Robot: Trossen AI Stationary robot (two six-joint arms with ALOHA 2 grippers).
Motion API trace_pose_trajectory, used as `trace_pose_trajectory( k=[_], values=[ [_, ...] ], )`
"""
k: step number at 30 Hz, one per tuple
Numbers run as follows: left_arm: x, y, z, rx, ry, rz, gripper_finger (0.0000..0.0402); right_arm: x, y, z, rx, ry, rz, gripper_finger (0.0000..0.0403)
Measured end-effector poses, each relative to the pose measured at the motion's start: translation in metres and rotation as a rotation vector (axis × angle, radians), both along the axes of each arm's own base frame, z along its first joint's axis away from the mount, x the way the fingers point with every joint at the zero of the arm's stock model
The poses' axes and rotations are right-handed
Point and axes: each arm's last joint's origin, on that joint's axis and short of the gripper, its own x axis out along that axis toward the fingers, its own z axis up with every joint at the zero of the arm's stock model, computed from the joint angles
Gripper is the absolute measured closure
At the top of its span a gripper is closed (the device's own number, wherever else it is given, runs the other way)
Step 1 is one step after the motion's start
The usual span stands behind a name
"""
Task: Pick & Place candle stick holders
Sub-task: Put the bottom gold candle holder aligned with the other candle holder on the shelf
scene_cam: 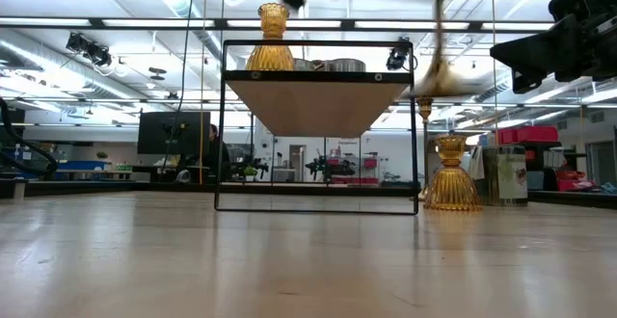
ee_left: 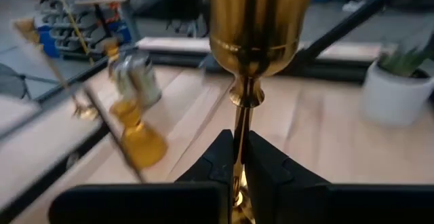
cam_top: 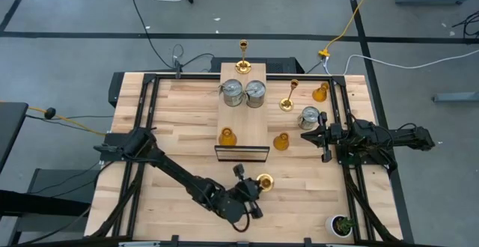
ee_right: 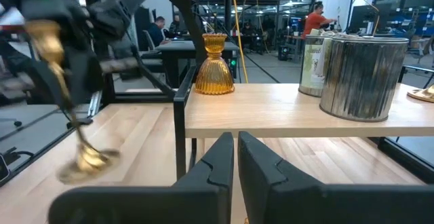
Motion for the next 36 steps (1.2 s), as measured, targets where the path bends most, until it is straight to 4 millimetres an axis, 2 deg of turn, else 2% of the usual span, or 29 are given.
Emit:
trace_pose_trajectory(
  k=[9, 20, 30, 36],
  values=[
    [0.013, -0.011, 0.058, -0.012, -0.012, -0.066, 0.0379, 0.0, 0.0, 0.0, 0.0, 0.0, 0.0, 0.0376],
    [0.023, -0.004, 0.105, 0.052, -0.042, -0.078, 0.0379, 0.0, 0.0, 0.0, 0.0, 0.0, 0.0, 0.0376],
    [0.028, 0.012, 0.127, 0.069, -0.022, -0.048, 0.0379, 0.0, 0.0, 0.0, 0.0, 0.0, 0.0, 0.0376],
    [0.035, 0.023, 0.139, 0.096, -0.022, -0.095, 0.0379, 0.0, 0.0, 0.0, 0.0, 0.0, 0.0, 0.0376]
  ],
)
